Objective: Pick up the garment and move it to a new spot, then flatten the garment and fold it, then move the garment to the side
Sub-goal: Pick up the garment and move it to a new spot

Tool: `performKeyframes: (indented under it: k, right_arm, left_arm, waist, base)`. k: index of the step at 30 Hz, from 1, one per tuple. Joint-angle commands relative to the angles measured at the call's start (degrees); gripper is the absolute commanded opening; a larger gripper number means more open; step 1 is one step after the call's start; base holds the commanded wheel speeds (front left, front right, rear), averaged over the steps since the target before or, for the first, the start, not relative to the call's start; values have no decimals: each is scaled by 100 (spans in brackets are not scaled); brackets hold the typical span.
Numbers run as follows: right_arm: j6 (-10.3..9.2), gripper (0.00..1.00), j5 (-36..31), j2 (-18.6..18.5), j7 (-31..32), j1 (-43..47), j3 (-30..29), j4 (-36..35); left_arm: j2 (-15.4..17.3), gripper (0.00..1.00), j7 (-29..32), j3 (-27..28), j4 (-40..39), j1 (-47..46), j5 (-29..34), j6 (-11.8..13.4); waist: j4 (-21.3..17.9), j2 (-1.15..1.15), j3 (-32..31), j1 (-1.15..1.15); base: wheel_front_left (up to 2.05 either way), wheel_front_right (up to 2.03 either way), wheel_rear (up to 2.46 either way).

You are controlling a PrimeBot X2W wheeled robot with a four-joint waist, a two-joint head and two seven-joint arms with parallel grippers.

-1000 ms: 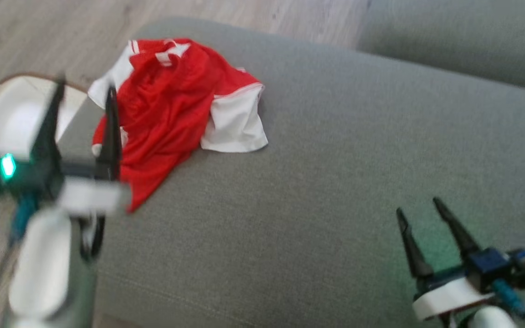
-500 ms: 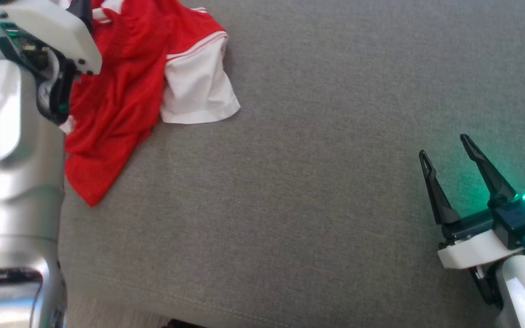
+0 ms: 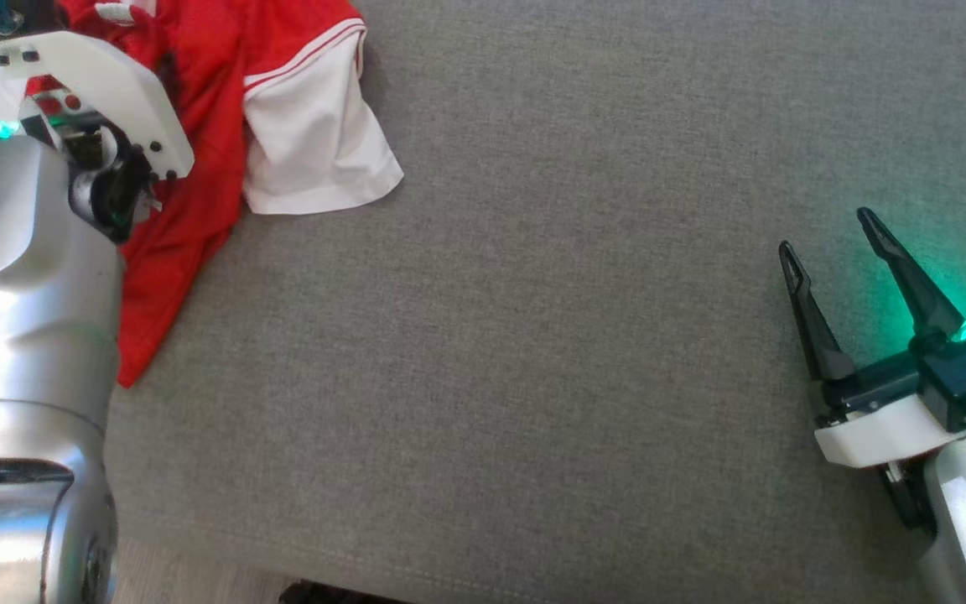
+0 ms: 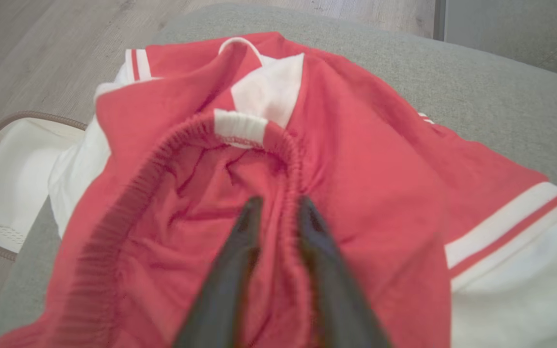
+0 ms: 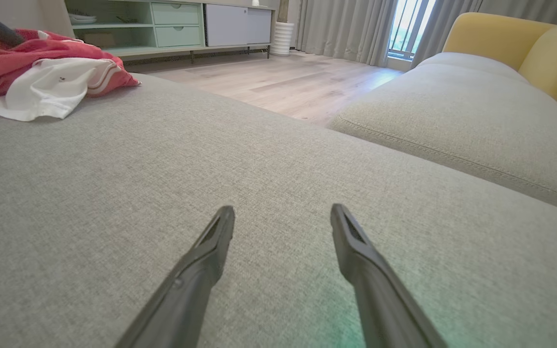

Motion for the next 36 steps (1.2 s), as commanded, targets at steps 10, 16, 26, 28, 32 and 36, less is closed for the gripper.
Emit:
performKeyframes:
  k: [10,16,26,28,32,36]
  right_arm:
    - [43,100,34,76,-55,-84,53,-51]
    - [43,100,68,356,-55,-85,34,42]
    - [43,100,135,945,-55,167,25,154]
    - [43,100,144,1033,-55,240,-18,157]
    - [43,100,152,1181,-55,313,-100,188]
    - [43,100,168,1279,-55,349,-112,206]
  left_arm:
    - [491,0,-1349,-706,-535,-529,-68,10]
    - [653,0,-1699,-1349,-855,-847,-130,9]
    - [867,0,-1480,-2429,-1876,-1218,-460,9]
    - [898,0,-1315,-2647,-2143,-1234,-624,9]
    - [992,0,-1052,-2940,-2651,-1208,-956,9]
    - [993,0,-776,-3270,-3157,-1027,-1422,9]
  waist:
    - [-104,0,-81,0]
    - [-263,0,-554,0]
    - [-1015,0,-1541,0]
    - [-1232,0,-1668,0]
    - [-1694,0,-1814,0]
    - [-2135,0,-1866,0]
  base:
    - [0,0,0]
    - [0,0,0]
    - [0,0,0]
    - [0,0,0]
    - [0,0,0]
    - [0,0,0]
